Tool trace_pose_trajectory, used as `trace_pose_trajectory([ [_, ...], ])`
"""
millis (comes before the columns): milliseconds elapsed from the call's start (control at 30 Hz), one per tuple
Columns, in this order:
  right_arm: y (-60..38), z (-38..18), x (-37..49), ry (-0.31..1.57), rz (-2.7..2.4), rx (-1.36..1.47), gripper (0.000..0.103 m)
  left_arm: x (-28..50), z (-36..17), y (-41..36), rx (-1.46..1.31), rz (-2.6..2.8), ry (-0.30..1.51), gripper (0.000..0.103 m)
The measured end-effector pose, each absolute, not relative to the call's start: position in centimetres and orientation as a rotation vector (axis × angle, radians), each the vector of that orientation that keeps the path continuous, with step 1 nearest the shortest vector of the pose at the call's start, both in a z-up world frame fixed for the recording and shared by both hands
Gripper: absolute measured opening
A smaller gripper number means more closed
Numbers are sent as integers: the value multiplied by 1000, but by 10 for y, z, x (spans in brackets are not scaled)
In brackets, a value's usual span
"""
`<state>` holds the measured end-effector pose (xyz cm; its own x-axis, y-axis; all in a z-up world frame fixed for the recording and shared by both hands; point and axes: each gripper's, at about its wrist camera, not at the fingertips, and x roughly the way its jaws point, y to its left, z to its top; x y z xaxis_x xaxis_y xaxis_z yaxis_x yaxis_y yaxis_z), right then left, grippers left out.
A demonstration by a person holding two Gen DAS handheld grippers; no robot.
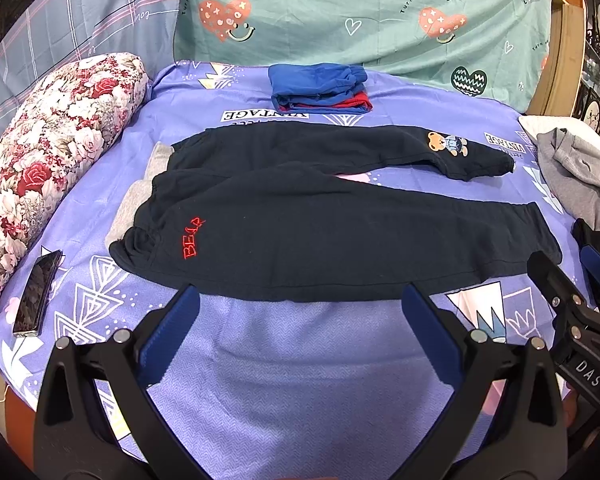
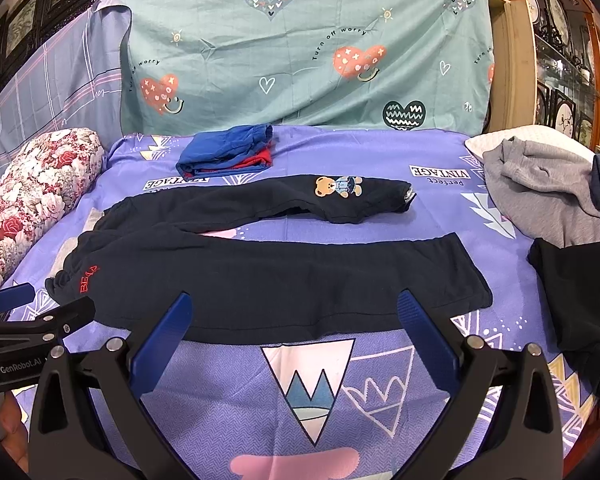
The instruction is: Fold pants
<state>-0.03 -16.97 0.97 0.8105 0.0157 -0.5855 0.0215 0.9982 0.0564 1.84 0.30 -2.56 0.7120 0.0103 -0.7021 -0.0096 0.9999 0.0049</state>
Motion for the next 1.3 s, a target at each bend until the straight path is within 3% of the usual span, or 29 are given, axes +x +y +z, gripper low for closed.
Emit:
trace_pose_trajectory([
  [433,-171,3,5,655,3,60,102,35,-34,22,-16,11,822,101],
  [867,-223,-20,41,799,-57,256,102,101,-80,223,-566,240,1073,101],
  [1233,-241,-20,64,826,-74,352,102,140,-113,243,-705,166,1173,101],
  [1300,-242,-20,67,827,-69,359,102,146,-114,242,-705,132,1166,97],
])
